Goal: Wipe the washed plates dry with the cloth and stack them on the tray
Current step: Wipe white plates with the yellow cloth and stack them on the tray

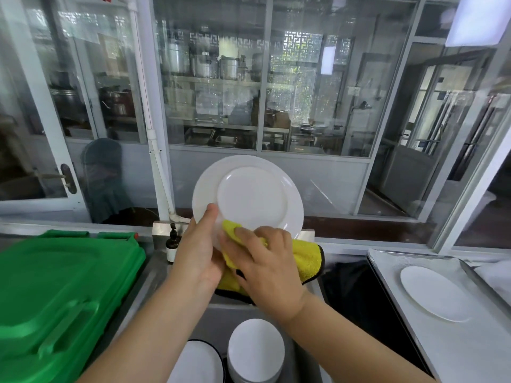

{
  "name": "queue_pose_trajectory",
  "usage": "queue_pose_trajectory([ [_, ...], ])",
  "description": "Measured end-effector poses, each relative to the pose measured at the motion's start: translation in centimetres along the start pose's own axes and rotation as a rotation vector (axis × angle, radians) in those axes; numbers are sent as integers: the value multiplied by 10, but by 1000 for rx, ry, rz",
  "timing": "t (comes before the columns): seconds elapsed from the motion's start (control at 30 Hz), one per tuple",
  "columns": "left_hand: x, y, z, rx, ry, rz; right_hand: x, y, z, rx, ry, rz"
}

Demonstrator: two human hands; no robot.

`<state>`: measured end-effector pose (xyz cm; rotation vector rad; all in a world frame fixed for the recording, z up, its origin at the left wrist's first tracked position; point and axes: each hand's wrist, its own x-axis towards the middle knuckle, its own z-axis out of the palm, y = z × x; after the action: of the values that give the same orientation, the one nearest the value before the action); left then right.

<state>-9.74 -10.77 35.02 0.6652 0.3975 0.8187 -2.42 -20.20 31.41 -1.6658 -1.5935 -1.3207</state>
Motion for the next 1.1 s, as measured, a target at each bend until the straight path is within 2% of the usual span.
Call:
queue_pose_trajectory([
  [0.1, 2, 7, -12, 20, -22, 6, -5, -1, 2, -7, -28, -118],
  [0.27, 11, 19, -29, 39, -7, 59, -17, 9, -4, 42, -47, -71],
  [0.47, 16, 30, -54, 165, 6, 97, -18, 31, -18, 182, -131, 314],
  [0.57, 11, 23, -55, 238, -39, 109, 4, 35, -17, 156, -188, 405],
  [0.63, 7, 16, -53, 265, -79, 104, 20, 30, -14, 128, -222, 401],
  [0.73, 4, 11, -50, 278, -113, 107, 32, 11, -8, 162, -246, 293],
  [0.93, 12, 17, -54, 269, -112, 104, 2, -16, -12, 272, -305, 89],
  [1.0, 14, 19, -55, 281, -110, 123, -16, -8, -18, 285, -350, 75],
  [1.1, 18, 18, -56, 314, -135, 136, -33, 11, -28, 268, -363, 154],
])
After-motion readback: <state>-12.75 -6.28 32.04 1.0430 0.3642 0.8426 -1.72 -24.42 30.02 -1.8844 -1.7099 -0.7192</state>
